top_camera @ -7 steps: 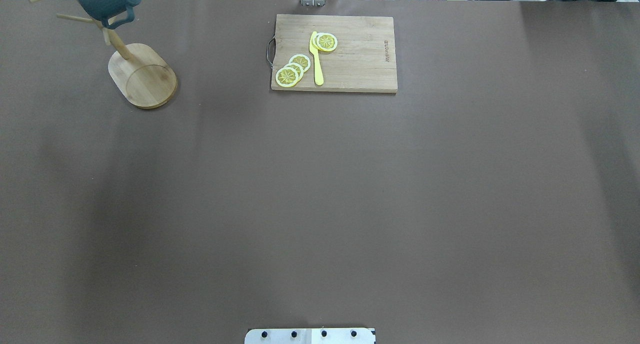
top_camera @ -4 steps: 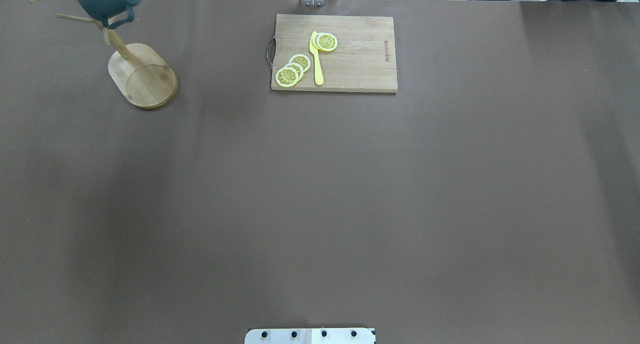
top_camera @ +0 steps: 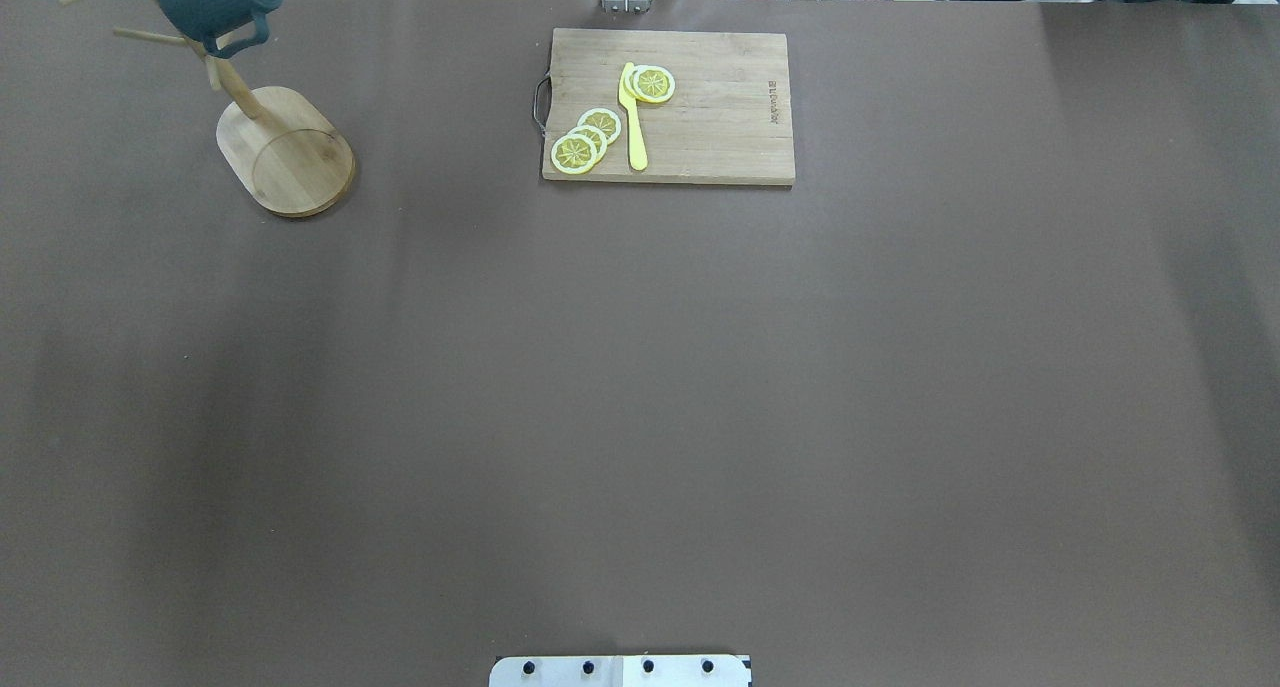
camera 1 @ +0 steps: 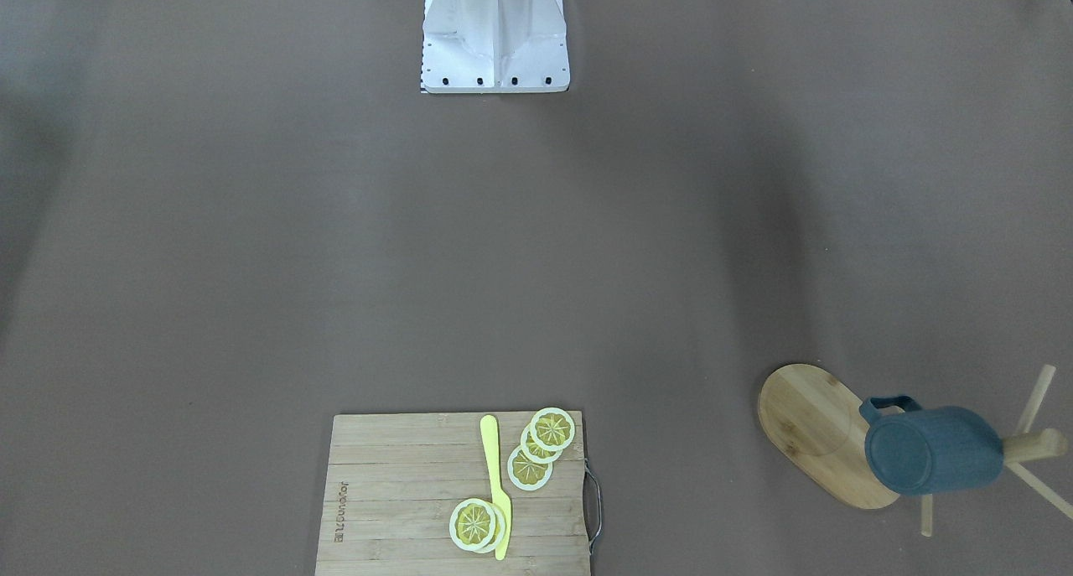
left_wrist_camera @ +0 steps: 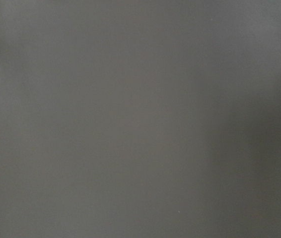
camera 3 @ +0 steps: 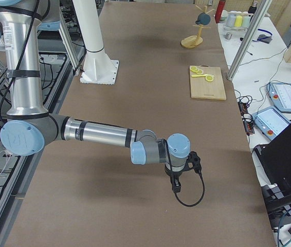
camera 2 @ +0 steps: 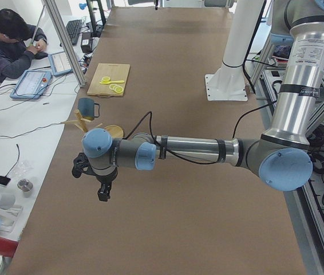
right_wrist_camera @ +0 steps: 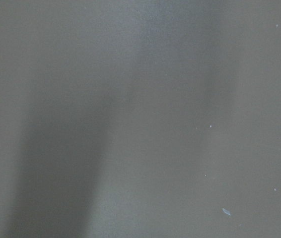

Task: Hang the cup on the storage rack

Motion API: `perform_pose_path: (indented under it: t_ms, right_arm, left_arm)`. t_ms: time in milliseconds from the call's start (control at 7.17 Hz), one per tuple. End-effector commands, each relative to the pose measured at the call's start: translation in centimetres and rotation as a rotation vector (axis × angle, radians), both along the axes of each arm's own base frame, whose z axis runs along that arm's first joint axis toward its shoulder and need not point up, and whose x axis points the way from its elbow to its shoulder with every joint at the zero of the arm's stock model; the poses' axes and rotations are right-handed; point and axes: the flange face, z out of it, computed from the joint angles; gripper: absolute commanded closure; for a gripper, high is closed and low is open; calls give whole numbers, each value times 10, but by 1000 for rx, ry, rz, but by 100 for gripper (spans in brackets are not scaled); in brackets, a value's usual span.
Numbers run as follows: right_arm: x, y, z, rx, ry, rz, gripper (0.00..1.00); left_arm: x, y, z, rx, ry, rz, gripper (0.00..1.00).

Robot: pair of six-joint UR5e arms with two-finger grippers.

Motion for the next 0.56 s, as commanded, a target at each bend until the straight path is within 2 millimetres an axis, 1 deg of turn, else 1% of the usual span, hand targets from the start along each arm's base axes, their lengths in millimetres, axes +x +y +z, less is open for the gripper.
perform_pose_path:
  t_ms: [0,139,279,418]
  right_arm:
    - [0,0,0,-1,0,0,0]
    - [0,0,1,-1,0,0,0]
    - [0,0,0,-1,-1,0,0]
    - [0,1,1,-1,0,-1,0]
  left_arm:
    - [1,31,23,-46,10,-3,1]
    - [1,40,26,-41,14,4,1]
    - [3,58,44,-78,24,4,1]
    - [3,58,44,-81,23,2,1]
